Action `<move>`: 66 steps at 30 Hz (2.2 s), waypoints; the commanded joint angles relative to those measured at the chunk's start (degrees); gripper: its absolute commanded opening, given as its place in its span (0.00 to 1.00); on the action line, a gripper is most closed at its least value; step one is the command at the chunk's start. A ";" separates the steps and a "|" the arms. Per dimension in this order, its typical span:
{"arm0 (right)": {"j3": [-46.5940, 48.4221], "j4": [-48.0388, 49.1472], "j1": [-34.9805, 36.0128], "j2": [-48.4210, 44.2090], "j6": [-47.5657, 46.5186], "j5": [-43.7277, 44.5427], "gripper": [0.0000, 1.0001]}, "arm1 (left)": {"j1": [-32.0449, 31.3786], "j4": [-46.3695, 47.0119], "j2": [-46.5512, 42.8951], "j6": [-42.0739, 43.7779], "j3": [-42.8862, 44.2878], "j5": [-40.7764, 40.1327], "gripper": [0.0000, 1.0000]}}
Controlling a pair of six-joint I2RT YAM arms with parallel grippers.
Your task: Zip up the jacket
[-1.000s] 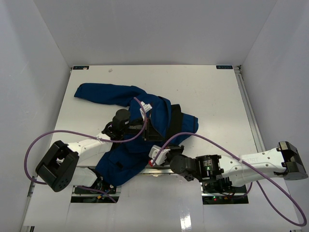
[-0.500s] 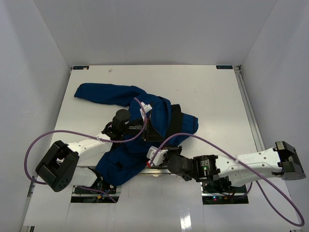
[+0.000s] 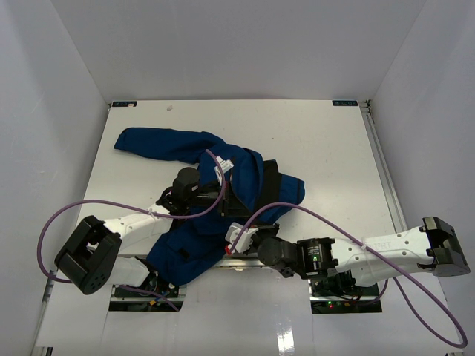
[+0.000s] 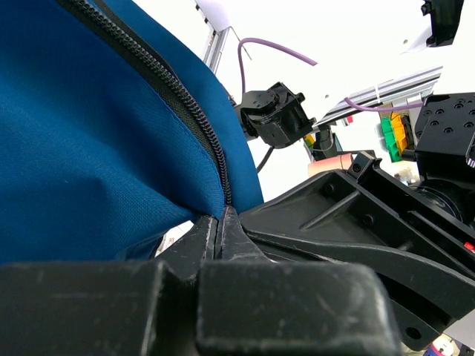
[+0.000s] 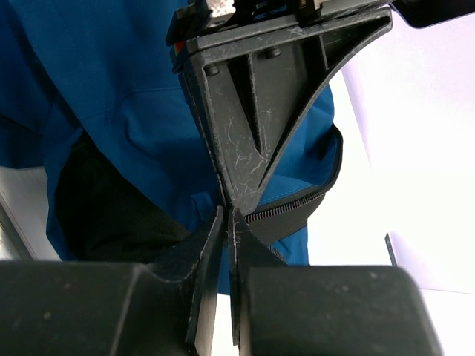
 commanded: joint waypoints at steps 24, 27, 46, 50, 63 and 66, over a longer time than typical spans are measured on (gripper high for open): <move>1.36 6.61 -0.44 1.33 0.17 4.39 0.08 | -0.31 0.53 -0.42 0.60 0.18 0.77 0.00; 0.81 6.45 -0.36 0.22 0.58 4.23 0.08 | -0.31 0.54 -0.42 0.59 0.18 0.85 0.00; 3.49 -5.50 -0.36 -0.96 10.33 7.47 0.08 | -0.32 0.18 -0.69 0.68 0.45 0.77 0.00; 3.49 -5.18 -0.41 -1.64 10.38 7.78 0.08 | -0.32 0.26 -0.77 0.68 0.36 0.85 0.00; 3.05 -3.49 -0.36 -3.84 9.57 2.23 0.19 | -0.32 0.96 -0.69 0.33 0.26 1.12 0.00; 4.12 -4.37 -0.36 -4.78 9.90 -2.35 0.30 | -0.32 0.96 -0.60 0.33 0.18 1.12 0.00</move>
